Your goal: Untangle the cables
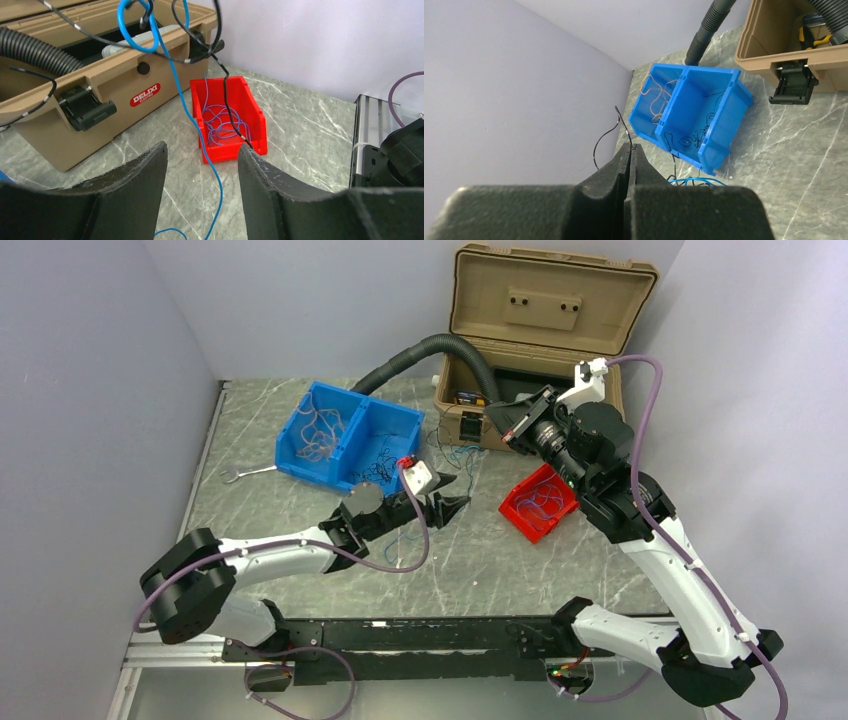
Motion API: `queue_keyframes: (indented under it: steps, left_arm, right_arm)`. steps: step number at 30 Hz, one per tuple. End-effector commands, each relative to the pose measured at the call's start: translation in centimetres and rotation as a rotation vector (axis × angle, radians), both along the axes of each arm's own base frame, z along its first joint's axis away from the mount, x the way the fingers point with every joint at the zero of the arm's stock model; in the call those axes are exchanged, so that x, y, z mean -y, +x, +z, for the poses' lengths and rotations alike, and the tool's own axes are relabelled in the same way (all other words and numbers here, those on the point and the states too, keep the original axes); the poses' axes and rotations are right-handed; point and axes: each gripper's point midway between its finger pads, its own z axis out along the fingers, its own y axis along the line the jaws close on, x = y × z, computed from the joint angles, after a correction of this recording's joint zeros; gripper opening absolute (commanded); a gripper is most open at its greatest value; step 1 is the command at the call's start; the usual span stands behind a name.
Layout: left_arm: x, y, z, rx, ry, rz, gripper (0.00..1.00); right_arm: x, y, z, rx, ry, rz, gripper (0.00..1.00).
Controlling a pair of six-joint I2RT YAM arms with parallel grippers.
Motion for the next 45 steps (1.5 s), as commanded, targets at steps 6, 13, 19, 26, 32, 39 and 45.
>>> queue_keyframes:
  steps: [6,13,19,26,32,39,45]
  left_arm:
    - [2.5,-0.2,2.2,0.004,-0.106,-0.074,0.56]
    - [4.9,0.8,1.6,-0.028,-0.109,-0.106,0.27]
    - [3.3,1.7,-0.7,-0.078,-0.094,-0.01,0.0]
    - [-2.5,0.8,-7.9,-0.313,-0.045,0.085,0.0]
    - [-8.3,-0.2,-12.6,-0.462,0.022,0.222,0.0]
    - [-10.4,-0.7,-12.8,-0.479,0.138,0.28,0.0]
    - [-11.9,-0.7,-11.6,-0.568,0.228,0.372,0.01]
  right_arm:
    - [-0.1,-0.6,2.7,0.051,0.07,0.019,0.0]
    - [-0.2,-0.5,2.3,0.042,0.081,0.018,0.0]
    - [3.2,0.0,2.2,0.067,0.042,-0.143,0.0]
    - [13.6,-1.1,4.0,0.155,-0.098,-0.584,0.0]
    - [18.6,-3.7,3.2,0.188,-0.08,-0.774,0.0]
    - [15.7,-2.2,-0.2,0.116,-0.178,-0.647,0.0]
    - [9.4,-0.5,-6.5,-0.004,-0.234,-0.373,0.0]
